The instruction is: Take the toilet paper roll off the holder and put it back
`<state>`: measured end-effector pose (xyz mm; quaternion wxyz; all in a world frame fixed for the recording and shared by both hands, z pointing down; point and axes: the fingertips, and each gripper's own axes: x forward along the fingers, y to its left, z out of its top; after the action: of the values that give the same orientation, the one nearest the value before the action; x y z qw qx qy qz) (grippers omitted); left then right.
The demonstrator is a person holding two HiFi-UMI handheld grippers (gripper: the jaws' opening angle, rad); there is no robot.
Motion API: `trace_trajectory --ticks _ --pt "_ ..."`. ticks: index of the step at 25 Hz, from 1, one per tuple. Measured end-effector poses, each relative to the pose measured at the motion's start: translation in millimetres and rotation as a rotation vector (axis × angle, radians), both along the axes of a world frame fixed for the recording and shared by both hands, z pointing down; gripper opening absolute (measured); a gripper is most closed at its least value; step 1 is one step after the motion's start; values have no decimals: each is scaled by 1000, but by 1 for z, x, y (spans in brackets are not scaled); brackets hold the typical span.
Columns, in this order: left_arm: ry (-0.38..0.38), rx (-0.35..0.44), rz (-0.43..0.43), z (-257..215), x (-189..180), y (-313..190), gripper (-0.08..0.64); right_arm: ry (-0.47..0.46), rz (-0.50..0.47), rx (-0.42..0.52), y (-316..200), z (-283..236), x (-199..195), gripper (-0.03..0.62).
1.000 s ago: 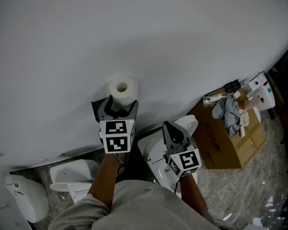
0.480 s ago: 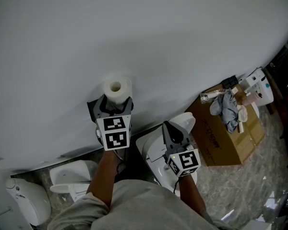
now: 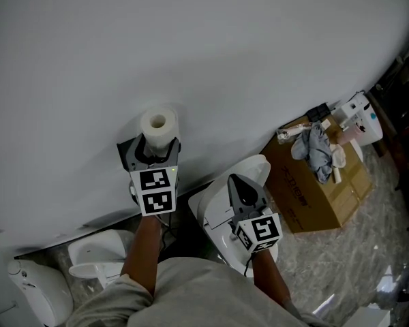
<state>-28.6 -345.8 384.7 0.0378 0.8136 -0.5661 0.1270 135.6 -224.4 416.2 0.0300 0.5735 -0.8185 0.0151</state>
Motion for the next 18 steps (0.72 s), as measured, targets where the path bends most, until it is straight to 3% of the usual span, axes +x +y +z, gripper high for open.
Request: trace_trajectory --ticks 5,11,18 --pt "-3 63 4 -9 2 8 331 -3 11 8 14 -2 5 5" --pt "-12 81 -3 -9 -2 16 325 -6 18 21 32 -2 8 5" --pt "53 164 5 -26 -5 30 322 -9 13 28 44 -4 6 5"
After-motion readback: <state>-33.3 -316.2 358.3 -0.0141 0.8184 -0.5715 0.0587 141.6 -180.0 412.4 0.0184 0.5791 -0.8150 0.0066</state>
